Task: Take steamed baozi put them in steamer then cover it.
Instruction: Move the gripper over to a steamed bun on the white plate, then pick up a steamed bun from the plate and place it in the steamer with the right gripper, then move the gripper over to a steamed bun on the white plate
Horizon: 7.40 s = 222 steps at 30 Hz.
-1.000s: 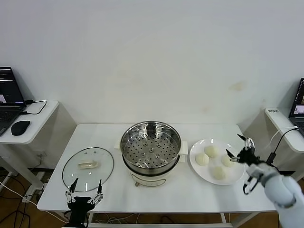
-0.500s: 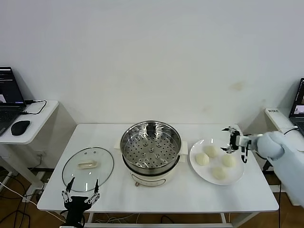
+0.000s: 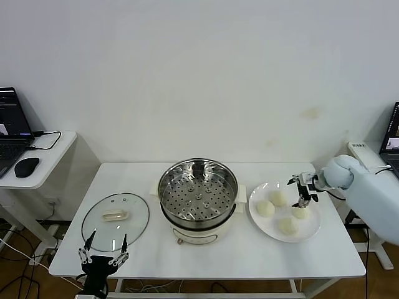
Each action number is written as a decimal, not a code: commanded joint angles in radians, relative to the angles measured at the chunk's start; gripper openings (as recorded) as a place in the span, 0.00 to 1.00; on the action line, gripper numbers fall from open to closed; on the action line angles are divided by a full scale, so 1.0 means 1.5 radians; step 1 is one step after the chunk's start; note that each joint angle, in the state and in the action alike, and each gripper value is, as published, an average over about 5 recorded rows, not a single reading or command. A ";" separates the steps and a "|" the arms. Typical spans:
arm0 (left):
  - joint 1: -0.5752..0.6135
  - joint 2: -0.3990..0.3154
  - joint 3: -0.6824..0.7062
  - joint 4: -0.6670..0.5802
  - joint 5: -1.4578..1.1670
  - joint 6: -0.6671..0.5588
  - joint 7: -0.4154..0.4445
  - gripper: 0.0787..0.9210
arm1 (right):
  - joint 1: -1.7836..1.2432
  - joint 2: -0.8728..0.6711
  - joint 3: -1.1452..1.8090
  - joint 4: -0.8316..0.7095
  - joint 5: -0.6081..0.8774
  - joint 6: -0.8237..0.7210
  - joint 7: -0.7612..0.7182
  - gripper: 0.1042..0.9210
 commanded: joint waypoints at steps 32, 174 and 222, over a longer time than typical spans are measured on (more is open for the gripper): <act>0.000 0.001 -0.010 -0.007 -0.003 0.000 0.003 0.88 | 0.025 0.134 -0.036 -0.181 -0.072 0.013 0.006 0.75; 0.052 -0.001 -0.051 -0.090 -0.010 -0.010 0.003 0.88 | 0.234 -0.139 -0.349 0.283 0.179 -0.148 0.019 0.88; 0.028 0.003 -0.067 -0.066 -0.022 -0.009 0.005 0.88 | 0.069 0.120 -0.212 -0.034 0.064 -0.116 0.020 0.71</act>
